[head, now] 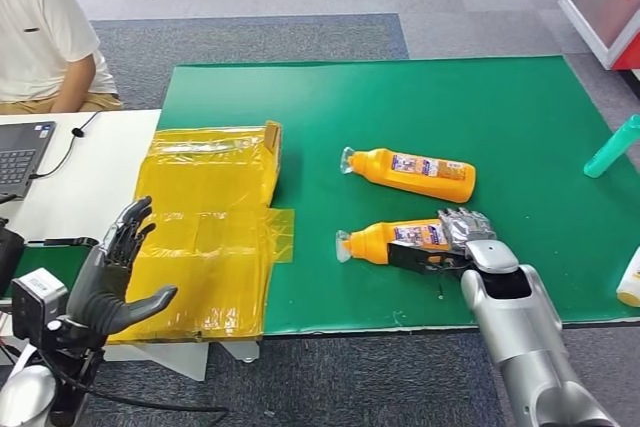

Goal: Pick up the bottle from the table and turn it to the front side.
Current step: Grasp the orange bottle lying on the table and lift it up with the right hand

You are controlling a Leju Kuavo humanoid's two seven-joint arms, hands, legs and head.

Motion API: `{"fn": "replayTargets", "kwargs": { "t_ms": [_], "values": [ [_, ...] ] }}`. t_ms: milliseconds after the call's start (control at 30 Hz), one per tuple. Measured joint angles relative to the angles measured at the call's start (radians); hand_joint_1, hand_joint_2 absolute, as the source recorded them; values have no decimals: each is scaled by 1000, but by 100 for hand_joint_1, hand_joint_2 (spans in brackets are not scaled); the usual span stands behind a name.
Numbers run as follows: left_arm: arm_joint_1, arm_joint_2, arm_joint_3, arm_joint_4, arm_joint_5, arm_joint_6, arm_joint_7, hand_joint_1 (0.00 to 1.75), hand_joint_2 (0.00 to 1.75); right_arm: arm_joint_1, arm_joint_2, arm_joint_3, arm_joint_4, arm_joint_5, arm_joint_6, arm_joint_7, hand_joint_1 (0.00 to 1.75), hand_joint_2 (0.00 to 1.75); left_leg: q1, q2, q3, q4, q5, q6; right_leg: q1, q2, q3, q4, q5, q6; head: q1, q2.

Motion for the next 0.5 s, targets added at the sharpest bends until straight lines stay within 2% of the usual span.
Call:
{"fn": "replayTargets", "kwargs": {
  "t_ms": [100,167,233,300,500],
  "values": [
    [0,0,0,0,0,0,0,0,175,-6,0,3,12,2,-2,-2,0,175,0,0,0,0,0,0,0,0,0,0,0,0,0,0],
    [0,0,0,0,0,-1,0,0,175,-9,0,5,19,1,-3,-5,79,175,0,0,0,0,0,0,0,0,0,0,0,0,0,0],
    [0,0,0,0,1,-3,0,0,175,-12,0,6,25,-2,-5,-9,166,175,0,0,1,0,0,0,0,0,1,0,1,0,0,0],
    [0,0,0,0,1,-4,0,0,175,-12,0,6,31,-6,-11,-13,175,175,0,0,1,0,0,1,0,0,1,0,1,0,0,0],
    [2,1,-2,0,0,-3,0,0,175,-12,0,6,40,-10,-26,-22,175,175,0,0,1,0,1,1,0,0,1,0,2,0,0,0]
  ]
}}
